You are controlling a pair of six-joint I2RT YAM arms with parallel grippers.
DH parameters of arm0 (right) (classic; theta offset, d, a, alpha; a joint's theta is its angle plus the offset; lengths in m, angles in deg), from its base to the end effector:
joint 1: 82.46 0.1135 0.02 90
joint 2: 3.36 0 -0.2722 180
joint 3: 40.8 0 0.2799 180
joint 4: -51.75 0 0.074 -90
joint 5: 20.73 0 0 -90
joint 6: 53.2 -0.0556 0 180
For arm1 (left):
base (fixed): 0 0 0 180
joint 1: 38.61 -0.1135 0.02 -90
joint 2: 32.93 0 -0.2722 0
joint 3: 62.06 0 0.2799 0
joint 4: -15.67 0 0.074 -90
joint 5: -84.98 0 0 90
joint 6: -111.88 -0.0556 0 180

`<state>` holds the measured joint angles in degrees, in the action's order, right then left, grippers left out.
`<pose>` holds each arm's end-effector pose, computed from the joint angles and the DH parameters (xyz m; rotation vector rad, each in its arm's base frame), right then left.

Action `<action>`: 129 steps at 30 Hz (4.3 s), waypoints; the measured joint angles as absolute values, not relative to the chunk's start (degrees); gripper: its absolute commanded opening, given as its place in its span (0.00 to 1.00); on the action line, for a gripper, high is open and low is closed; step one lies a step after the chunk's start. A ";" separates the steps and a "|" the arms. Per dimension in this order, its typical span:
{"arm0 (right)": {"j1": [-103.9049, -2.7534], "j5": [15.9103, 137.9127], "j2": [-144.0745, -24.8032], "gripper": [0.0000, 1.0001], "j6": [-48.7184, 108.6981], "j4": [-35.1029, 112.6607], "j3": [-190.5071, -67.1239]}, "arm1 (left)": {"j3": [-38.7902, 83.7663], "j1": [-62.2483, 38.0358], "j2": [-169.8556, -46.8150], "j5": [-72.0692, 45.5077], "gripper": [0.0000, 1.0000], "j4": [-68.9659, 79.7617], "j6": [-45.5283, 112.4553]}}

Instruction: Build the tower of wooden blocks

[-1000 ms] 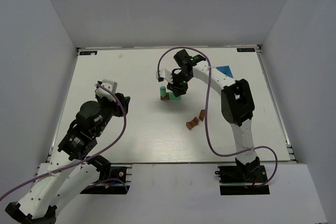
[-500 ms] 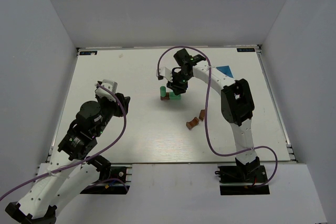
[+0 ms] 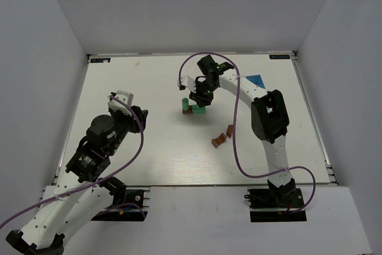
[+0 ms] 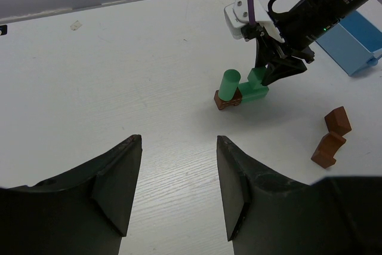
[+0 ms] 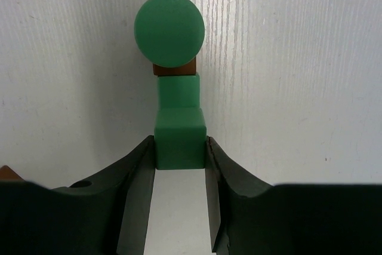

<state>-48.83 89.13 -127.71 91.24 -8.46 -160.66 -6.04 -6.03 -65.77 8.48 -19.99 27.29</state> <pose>0.4114 0.2963 0.2021 -1.9002 1.8168 0.3458 0.1533 -0.0826 0.3436 0.2540 1.7722 -0.2663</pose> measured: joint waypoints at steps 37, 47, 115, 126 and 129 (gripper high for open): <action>-47.06 88.01 -128.81 0.00 91.17 -6.73 -160.66 | -6.04 -6.03 -65.70 8.46 0.63 -19.99 27.29; -46.91 87.53 -128.96 0.00 91.17 -6.73 -160.66 | -6.04 -6.03 -65.70 8.46 0.63 -19.99 27.29; -46.73 87.49 -129.33 0.37 94.39 -7.15 -160.66 | -6.04 -6.03 -65.70 8.46 0.63 -19.99 27.29; -46.73 87.47 -129.33 0.57 94.67 -7.21 -160.66 | -6.04 -6.03 -65.70 8.46 0.63 -19.99 27.29; -46.73 87.47 -129.33 0.61 94.67 -7.21 -160.66 | -6.04 -6.03 -65.70 8.46 0.63 -19.99 27.29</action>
